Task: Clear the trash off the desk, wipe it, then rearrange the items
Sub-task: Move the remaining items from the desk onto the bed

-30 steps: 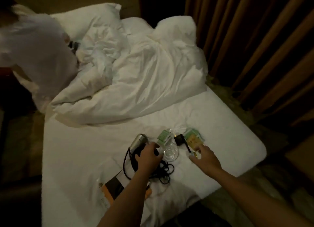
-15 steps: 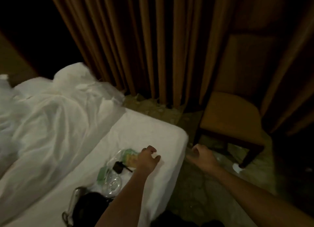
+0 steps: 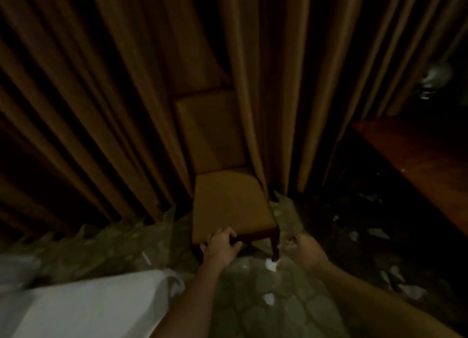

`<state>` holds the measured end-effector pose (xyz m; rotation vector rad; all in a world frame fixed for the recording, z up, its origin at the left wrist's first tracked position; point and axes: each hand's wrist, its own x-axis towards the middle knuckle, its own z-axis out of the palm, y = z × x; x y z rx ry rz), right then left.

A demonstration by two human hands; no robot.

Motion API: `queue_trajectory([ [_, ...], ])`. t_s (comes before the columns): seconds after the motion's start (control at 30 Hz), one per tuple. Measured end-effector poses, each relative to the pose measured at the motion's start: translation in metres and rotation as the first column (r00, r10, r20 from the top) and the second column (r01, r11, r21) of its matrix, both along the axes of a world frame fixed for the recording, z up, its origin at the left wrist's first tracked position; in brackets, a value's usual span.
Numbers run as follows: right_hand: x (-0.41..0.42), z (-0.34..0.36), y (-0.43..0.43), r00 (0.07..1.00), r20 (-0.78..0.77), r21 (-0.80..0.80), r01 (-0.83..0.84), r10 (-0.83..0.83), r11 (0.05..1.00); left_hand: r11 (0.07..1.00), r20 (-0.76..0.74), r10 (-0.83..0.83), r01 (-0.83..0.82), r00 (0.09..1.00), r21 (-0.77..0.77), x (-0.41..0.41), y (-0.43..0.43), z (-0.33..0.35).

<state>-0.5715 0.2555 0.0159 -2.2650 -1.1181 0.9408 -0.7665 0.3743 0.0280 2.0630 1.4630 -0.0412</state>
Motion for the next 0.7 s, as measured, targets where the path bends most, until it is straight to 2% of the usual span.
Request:
queue_trajectory([
  [0.23,0.120,-0.014,0.006,0.971,0.113,-0.082,0.219,-0.209,0.972,0.947,-0.010,-0.322,0.321,0.947,-0.032,0.162,0.061,-0.006],
  [0.33,0.165,-0.012,0.017,0.923,0.144,-0.114,0.374,-0.357,0.920,0.896,0.000,-0.443,0.443,0.896,-0.010,0.232,0.094,-0.012],
  [0.5,0.219,0.000,0.006,0.789,0.139,-0.134,0.614,-0.599,0.778,0.745,-0.004,-0.667,0.667,0.745,0.003,0.356,0.120,-0.008],
  [0.7,0.258,0.003,-0.050,0.552,0.106,-0.107,0.833,-0.827,0.542,0.473,-0.005,-0.881,0.880,0.473,-0.033,0.474,0.077,-0.012],
])
